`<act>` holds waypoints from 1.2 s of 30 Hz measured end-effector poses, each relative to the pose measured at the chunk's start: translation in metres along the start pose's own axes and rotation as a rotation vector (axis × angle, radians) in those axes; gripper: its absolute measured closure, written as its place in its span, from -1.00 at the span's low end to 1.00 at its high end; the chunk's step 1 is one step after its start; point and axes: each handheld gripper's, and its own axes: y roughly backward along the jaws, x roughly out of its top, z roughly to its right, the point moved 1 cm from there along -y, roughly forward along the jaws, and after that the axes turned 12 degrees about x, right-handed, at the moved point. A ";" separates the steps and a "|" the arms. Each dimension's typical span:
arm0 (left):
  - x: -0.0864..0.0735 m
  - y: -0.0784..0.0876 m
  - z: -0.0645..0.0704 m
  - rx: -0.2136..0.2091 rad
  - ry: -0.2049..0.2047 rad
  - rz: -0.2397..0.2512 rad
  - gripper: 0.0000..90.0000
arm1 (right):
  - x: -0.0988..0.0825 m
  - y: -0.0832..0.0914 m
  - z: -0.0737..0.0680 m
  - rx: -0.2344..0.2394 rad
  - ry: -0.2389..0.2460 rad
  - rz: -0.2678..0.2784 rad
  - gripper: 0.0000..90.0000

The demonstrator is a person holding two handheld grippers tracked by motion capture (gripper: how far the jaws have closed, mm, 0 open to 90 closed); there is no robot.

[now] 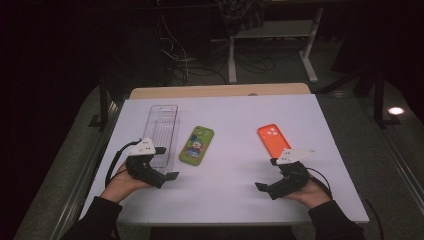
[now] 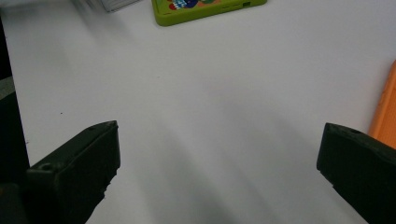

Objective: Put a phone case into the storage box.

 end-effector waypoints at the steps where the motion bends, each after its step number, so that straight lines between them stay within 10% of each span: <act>1: 0.000 0.000 0.000 0.000 0.000 0.000 -1.00 | 0.000 0.000 0.000 0.000 0.000 0.000 -1.00; 36: 0.003 -0.002 0.002 -0.021 -0.001 -0.004 -1.00 | 0.030 0.017 0.010 -0.127 -0.108 0.009 -1.00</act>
